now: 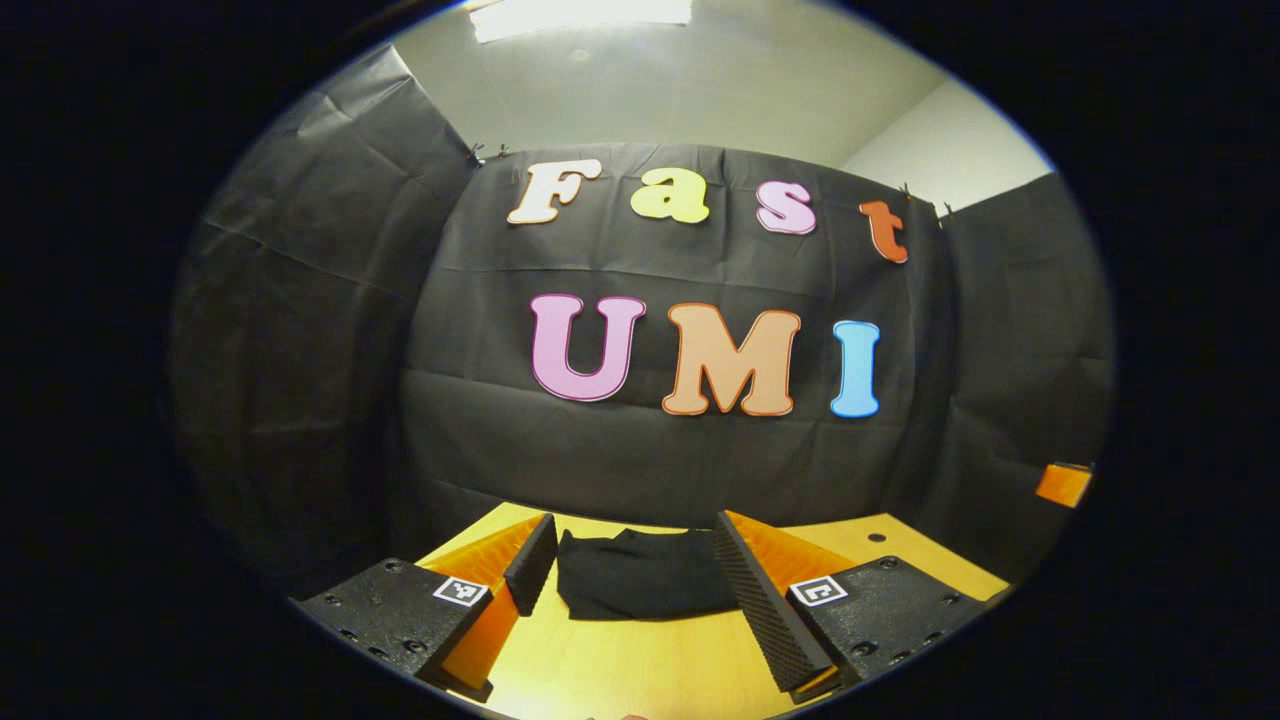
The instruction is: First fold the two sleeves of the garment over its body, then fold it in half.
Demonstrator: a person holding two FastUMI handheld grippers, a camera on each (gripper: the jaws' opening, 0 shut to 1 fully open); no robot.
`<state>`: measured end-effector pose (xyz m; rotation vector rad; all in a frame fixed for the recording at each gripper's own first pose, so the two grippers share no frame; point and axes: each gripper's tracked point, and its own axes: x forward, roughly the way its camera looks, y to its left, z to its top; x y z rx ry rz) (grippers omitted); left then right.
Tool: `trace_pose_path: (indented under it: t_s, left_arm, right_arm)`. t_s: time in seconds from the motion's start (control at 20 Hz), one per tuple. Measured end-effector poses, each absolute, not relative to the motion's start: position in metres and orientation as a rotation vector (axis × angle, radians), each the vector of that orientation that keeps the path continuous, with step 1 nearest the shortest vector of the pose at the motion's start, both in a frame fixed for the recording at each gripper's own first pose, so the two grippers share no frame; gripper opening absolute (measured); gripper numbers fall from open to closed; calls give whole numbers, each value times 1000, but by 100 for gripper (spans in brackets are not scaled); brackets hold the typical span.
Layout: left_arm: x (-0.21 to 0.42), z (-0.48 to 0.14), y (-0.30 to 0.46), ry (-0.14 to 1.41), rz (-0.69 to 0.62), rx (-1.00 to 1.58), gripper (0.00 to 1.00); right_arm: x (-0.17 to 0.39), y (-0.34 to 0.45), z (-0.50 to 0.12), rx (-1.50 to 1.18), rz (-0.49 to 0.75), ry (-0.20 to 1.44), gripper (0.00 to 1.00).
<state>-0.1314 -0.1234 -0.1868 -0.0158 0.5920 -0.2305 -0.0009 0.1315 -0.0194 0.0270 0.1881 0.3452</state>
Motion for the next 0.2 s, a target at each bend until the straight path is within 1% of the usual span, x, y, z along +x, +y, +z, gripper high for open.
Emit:
trace_pose_path:
  t_s: [0.1, 0.2]
  left_arm:
    - [-129, -178, -116, 577, -257, -1, 93]
    - [-129, -183, -110, 576, -276, 0, 92]
  right_arm:
    - [-6, 134, -12, 25, 320, 162, 97]
    - [-13, 138, -13, 44, 302, 156, 97]
